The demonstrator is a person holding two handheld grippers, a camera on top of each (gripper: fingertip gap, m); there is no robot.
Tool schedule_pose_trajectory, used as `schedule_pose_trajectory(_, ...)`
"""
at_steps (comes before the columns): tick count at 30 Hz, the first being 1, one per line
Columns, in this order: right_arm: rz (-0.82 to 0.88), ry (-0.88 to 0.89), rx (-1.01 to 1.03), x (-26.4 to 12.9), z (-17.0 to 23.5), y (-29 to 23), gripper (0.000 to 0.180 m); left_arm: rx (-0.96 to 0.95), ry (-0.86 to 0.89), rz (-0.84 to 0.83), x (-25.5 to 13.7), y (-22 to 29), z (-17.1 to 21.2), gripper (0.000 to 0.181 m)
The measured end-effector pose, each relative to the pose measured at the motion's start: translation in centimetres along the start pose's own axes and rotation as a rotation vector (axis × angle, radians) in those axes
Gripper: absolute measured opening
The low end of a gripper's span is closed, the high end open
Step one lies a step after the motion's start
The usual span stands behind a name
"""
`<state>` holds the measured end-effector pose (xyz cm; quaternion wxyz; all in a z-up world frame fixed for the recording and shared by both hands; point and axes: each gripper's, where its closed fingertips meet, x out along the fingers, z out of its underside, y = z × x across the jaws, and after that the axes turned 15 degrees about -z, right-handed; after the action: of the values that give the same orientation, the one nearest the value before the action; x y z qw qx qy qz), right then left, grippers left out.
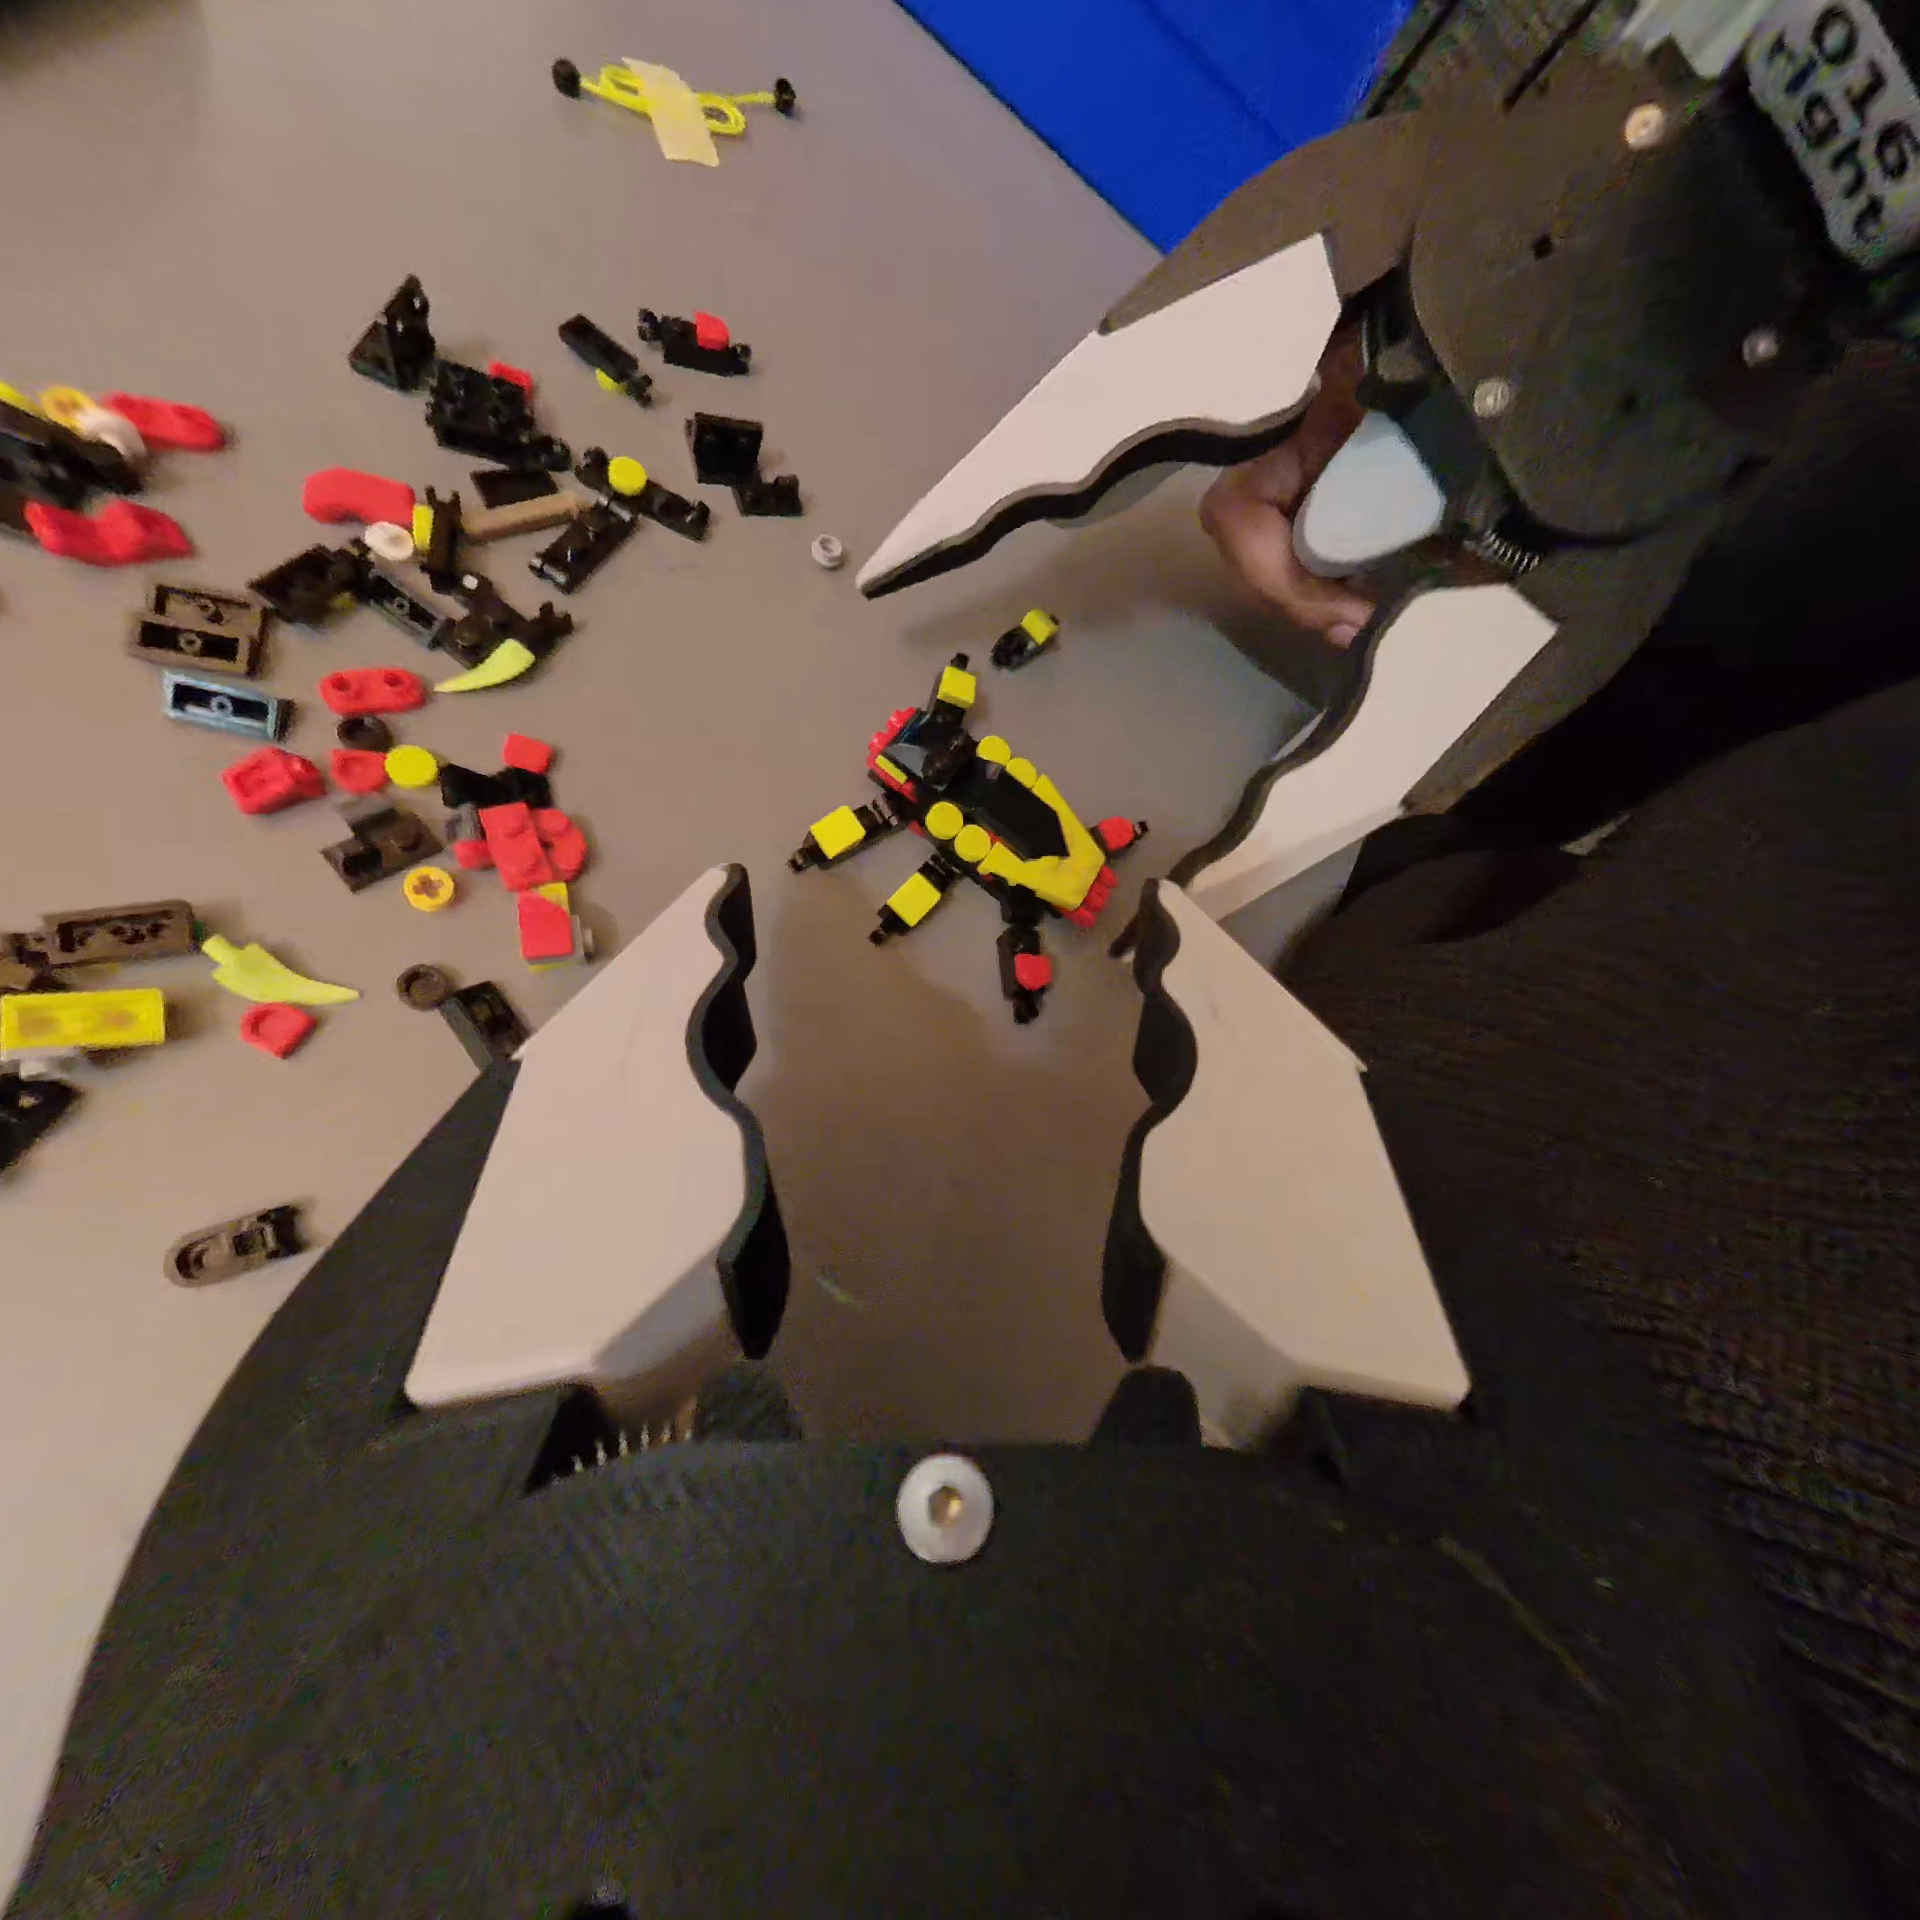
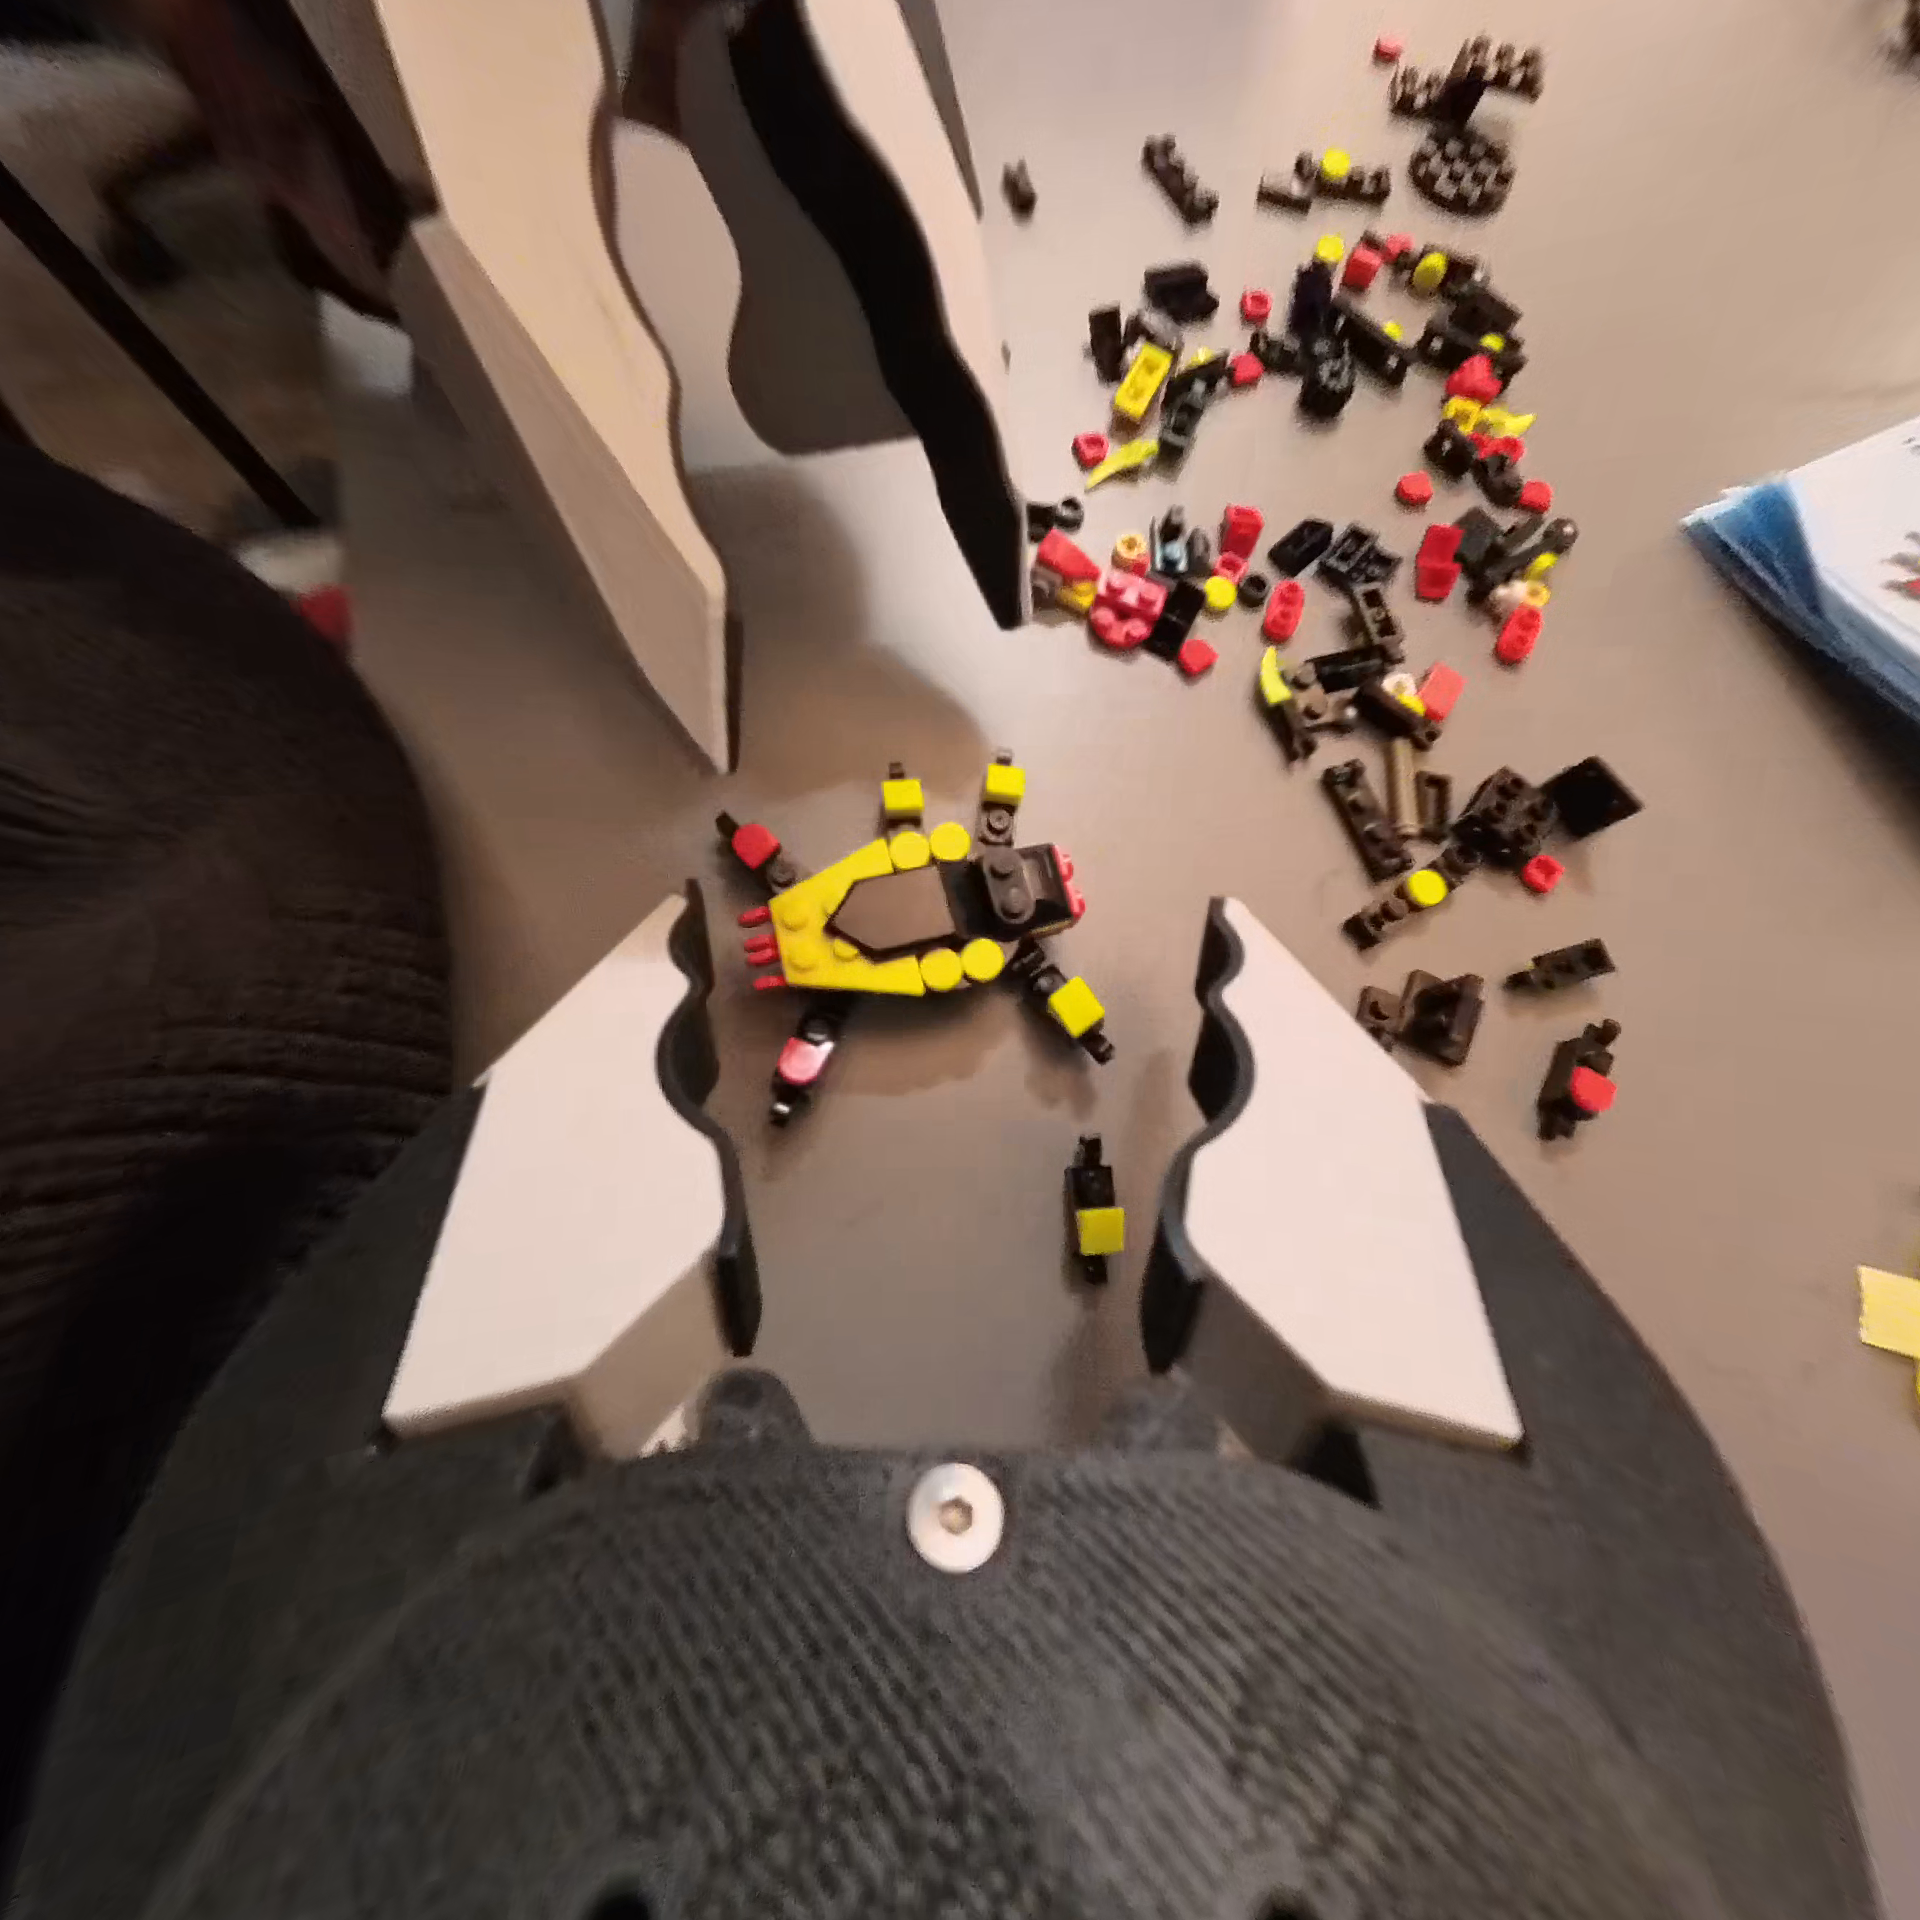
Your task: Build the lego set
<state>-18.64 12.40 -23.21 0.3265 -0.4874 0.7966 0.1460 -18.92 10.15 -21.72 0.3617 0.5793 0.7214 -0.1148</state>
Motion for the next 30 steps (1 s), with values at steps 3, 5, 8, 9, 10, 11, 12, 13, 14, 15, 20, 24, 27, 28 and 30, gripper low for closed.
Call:
schedule_pose_trajectory(3, 0.021, -0.076, 0.002, 1.0, 1.1, 0.4, 0.091, -0.031, -0.019, 0.000, 0.0, -0.3, 0.3, 0.072)
schedule_pose_trajectory(5, -0.010, -0.066, 0.022, 1.1, 1.1, 0.2, 0.074, -0.071, -0.014, 0.020, -0.2, -0.3, 0.1, 0.072)
schedule_pose_trajectory(8, -0.053, -0.058, 0.042, 1.2, 1.2, 0.1, 0.069, -0.143, -0.033, 0.044, -0.2, -0.5, 0.2, 0.072)
schedule_pose_trajectory(9, -0.060, -0.057, 0.044, 1.2, 1.2, 0.1, 0.069, -0.174, -0.041, 0.054, -0.2, -0.6, 0.2, 0.073)
schedule_pose_trajectory(10, -0.062, -0.055, 0.040, 1.1, 1.1, 0.1, 0.069, -0.208, -0.046, 0.068, -0.2, -0.6, 0.2, 0.073)
schedule_pose_trajectory(11, -0.055, -0.047, 0.030, 1.0, 1.0, 0.1, 0.069, -0.246, -0.046, 0.086, -0.2, -0.6, 0.1, 0.074)
schedule_pose_trajectory(12, -0.044, -0.033, 0.013, 0.8, 0.6, 0.2, 0.069, -0.287, -0.041, 0.108, -0.3, -0.6, -0.2, 0.075)
schedule_pose_trajectory(13, -0.029, -0.015, -0.009, 0.6, 0.1, 0.2, 0.069, -0.329, -0.034, 0.130, -0.4, -0.6, -0.4, 0.076)
schedule_pose_trajectory(14, -0.009, 0.004, -0.033, 0.3, -0.4, 0.3, 0.069, -0.371, -0.029, 0.146, -0.5, -0.6, -0.6, 0.077)
schedule_pose_trajectory(15, 0.014, 0.024, -0.060, -0.1, -0.9, 0.5, 0.069, -0.408, -0.024, 0.163, -0.5, -0.7, -0.8, 0.079)
schedule_pose_trajectory(20, 0.086, 0.129, -0.193, -1.6, -3.6, 0.0, 0.069, -0.597, 0.019, 0.354, -1.2, 0.7, -2.4, 0.073)
schedule_pose_trajectory(24, 0.090, 0.169, -0.224, -1.9, -4.6, -0.7, 0.069, -0.685, 0.017, 0.468, -1.0, 2.3, -2.9, 0.059)
schedule_pose_trajectory(27, 0.089, 0.169, -0.232, -2.0, -4.7, -1.0, 0.069, -0.719, 0.055, 0.486, -1.0, 2.4, -3.5, 0.033)
schedule_pose_trajectory(28, 0.098, 0.161, -0.237, -1.9, -4.6, -0.9, 0.069, -0.727, 0.066, 0.501, -1.2, 2.4, -3.7, 0.024)
schedule_pose_trajectory(30, 0.111, 0.157, -0.243, -1.9, -4.6, -0.8, 0.069, -0.731, 0.083, 0.503, -1.3, 2.4, -3.8, 0.020)
